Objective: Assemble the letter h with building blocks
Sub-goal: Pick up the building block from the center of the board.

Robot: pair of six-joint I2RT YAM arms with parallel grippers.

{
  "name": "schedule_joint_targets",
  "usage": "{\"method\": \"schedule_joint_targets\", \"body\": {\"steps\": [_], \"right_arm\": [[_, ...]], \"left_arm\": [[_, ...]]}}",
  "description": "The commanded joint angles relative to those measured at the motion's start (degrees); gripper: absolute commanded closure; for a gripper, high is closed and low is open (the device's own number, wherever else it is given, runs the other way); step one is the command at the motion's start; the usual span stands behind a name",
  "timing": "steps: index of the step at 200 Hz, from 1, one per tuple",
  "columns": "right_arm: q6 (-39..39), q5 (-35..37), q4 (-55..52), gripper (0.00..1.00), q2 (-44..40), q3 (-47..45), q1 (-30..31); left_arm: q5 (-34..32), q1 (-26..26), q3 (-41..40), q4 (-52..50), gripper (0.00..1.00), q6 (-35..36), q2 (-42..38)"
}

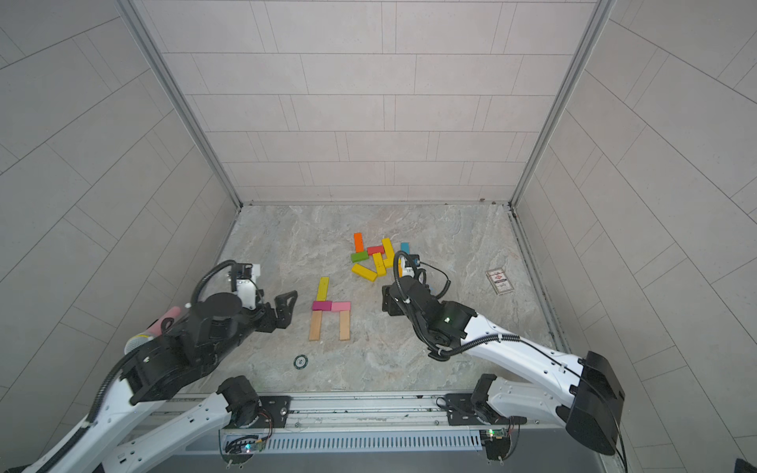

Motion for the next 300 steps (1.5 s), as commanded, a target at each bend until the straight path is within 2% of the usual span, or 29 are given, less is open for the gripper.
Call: {"method": "schedule_joint_targets", "body": {"steps": [1, 19, 46, 60, 83, 110, 131, 161, 182, 250, 300], "right_arm": [[-0.3, -4.7, -0.2, 0.20, -3.4, -3.4, -1.1], [-1.4, -5.4, -0.4, 0.20, -5.0, -5.4, -1.5], [-2.3, -6.4, -0.4, 0.19, -6.6, -7.6, -2.1], [-2.2, -6.7, -0.5, 0.19, -7.5, -8.9, -2.4], [-1.5, -7.6, 0.4, 0.19, -9.7, -12.8, -2.9], [-1.0, -8.3, 1.2, 0.19, -11.6, -15.6, -3.1], [-0.7, -9.1, 1.7, 0.19, -12.8, -17.1, -3.4], [-0.8, -8.9, 1.8, 0.19, -14.3, -18.1, -3.8], [-0.9, -9.3, 1.8, 0.19, -15.5, -18.4, -4.0], [-0.5, -8.8, 1.9, 0.19, -20.3, -20.7, -4.5], [-1.0, -8.2, 1.0, 0.19, -22.8, -21.4, -4.8]], "left_arm": [[6.2, 0.2, -1.6, 10.8, 0.01, -4.1, 9.1], [9.4, 0.1, -2.9, 18.4, 0.01, -6.8, 18.1], [11.8, 0.0, -0.8, 27.2, 0.09, -9.4, 32.9], [13.3, 0.1, 2.6, 28.7, 0.10, -9.6, 40.1], [11.0, 0.4, 8.3, 28.8, 0.12, -10.6, 50.8], [7.6, 0.7, 12.8, 31.2, 0.12, -10.3, 59.6], [10.1, 1.9, 16.7, 28.7, 0.13, -11.2, 65.4], [9.7, 2.0, 17.4, 31.8, 0.14, -13.7, 69.7], [6.6, 2.6, 19.7, 29.6, 0.14, -14.4, 72.0], [1.8, 4.0, 20.9, 33.2, 0.17, -18.8, 74.5], [-1.6, 4.0, 25.7, 29.6, 0.17, -21.1, 79.0]]}}
